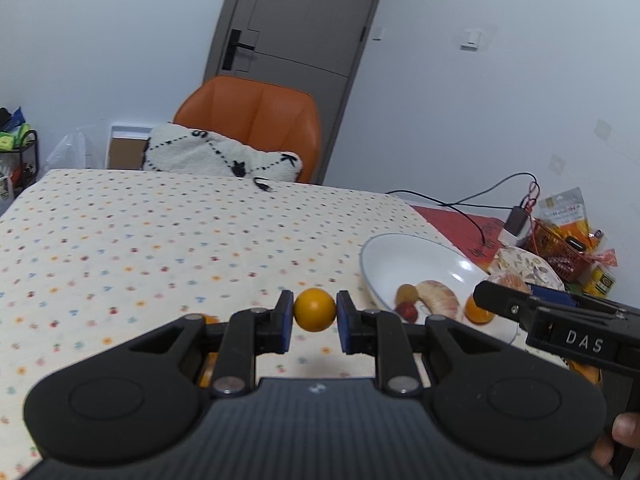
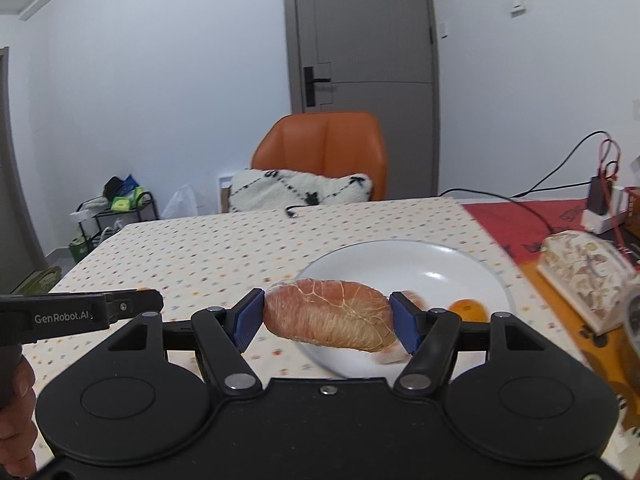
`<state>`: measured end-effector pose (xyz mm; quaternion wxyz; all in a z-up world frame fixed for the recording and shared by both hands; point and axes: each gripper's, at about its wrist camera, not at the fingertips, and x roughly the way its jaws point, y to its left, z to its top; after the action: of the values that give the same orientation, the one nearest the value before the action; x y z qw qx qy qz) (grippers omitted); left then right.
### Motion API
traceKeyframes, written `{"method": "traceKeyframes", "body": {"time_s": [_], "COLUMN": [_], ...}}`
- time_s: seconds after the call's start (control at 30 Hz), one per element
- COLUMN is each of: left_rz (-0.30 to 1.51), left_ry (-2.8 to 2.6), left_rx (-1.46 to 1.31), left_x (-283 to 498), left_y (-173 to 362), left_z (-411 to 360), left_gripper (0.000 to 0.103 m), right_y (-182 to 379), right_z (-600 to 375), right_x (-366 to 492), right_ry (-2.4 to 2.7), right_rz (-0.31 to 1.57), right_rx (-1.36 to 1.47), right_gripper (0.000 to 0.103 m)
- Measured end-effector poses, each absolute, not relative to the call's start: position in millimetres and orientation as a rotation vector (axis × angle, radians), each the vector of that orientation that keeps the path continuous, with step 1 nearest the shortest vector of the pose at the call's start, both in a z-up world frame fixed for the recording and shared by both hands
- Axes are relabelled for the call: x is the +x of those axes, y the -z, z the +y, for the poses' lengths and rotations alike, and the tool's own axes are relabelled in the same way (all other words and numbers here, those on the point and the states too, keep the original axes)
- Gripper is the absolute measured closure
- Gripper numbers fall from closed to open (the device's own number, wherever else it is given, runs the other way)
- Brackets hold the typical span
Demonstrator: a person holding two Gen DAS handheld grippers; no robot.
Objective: Organize fruits
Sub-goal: 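Carry the small orange and pomelo segment onto the white plate and open both grippers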
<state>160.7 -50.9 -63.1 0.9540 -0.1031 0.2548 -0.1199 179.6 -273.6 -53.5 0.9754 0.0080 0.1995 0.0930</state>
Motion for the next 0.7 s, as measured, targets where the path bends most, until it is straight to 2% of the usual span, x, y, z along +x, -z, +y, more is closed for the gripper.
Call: {"method": "traceKeyframes", "body": {"time_s": [0.7], "left_rz": [0.563], "left_ry": [0.319], "left_rx": [-0.129], "left_x": [191.4], "left_y": [71.0], "left_z": [-120.7], "left_gripper": [0.082], "right_y": [75.0], "right_z": [-336.6], "right_x": [203.0], "right_ry": [-0.12], "right_rz": [0.425], "right_rx": [0.109], "right_gripper": [0.039]}}
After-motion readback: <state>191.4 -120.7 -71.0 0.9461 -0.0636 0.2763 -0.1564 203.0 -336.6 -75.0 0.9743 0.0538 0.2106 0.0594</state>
